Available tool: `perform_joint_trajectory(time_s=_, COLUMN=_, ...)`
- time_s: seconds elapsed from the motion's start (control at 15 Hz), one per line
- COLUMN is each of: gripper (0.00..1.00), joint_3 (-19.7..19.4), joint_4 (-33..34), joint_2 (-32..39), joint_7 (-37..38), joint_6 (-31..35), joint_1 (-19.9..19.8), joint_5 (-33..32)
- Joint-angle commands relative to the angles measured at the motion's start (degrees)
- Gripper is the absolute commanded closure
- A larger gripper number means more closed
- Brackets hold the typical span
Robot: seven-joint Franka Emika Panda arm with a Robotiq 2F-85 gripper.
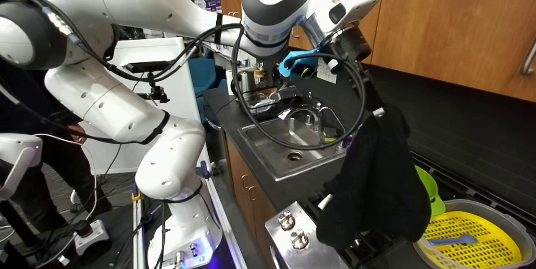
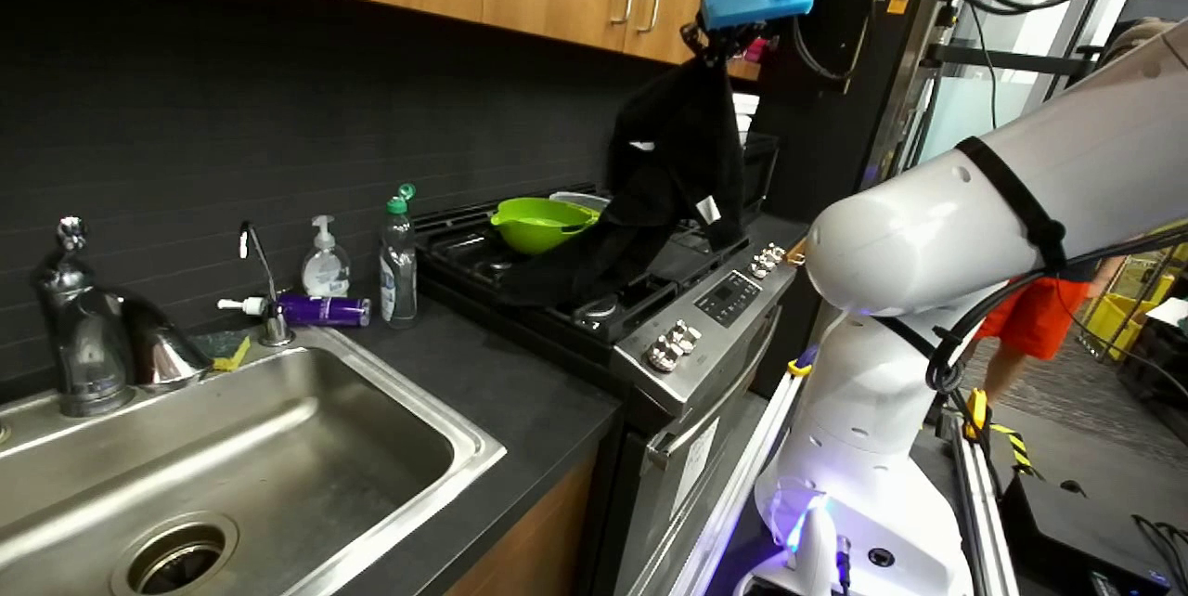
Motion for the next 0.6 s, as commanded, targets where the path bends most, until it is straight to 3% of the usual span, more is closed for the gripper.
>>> perform_joint_trajectory(time_s=0.0, gripper=0.98, joint_3=1.4, joint_4=0.4, joint_2=-1.2, joint_7=2.3, joint_6=-2.2, joint_1=-0.2, joint_5=-2.0)
perform_joint_trajectory(time_s=0.53, gripper=0.98, joint_3=14.7, joint_4=1.0, joint_2=3.0, joint_7=5.5, joint_6=-2.1, joint_1=13.4, joint_5=-0.5)
